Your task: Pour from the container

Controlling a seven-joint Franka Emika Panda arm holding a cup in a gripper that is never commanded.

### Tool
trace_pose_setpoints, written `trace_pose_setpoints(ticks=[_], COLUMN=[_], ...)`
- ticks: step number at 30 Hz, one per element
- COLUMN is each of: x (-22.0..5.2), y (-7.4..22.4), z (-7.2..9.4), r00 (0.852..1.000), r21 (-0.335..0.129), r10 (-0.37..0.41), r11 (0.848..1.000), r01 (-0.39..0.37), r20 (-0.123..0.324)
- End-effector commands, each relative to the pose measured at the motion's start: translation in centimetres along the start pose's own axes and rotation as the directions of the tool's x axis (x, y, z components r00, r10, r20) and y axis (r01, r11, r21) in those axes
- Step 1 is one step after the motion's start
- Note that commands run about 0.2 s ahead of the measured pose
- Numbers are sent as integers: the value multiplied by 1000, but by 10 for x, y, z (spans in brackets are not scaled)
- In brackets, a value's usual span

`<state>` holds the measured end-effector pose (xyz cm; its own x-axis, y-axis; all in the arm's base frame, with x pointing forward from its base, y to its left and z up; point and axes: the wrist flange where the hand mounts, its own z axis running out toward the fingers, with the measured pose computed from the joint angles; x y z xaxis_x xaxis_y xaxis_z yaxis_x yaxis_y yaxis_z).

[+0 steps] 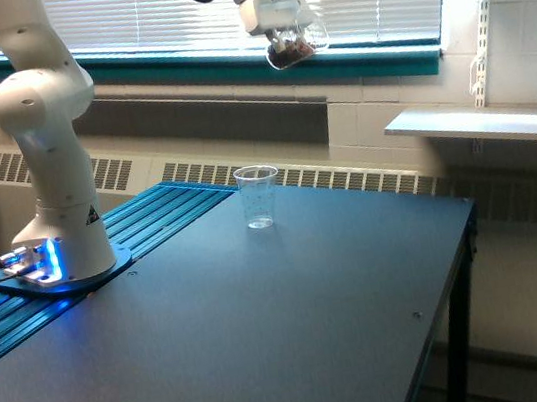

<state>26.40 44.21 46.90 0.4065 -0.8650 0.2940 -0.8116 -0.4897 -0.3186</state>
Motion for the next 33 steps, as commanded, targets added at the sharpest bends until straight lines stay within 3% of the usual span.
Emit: trace_pose_setpoints(ticks=[1,18,33], x=[1,0,19], y=[-4,17,40], z=[-1,-4,-5], r00=[995,996,990], r21=[-8,-19,-18], r10=[96,93,137], r11=[995,996,990], r01=[-97,-92,-137], r20=[-11,15,36])
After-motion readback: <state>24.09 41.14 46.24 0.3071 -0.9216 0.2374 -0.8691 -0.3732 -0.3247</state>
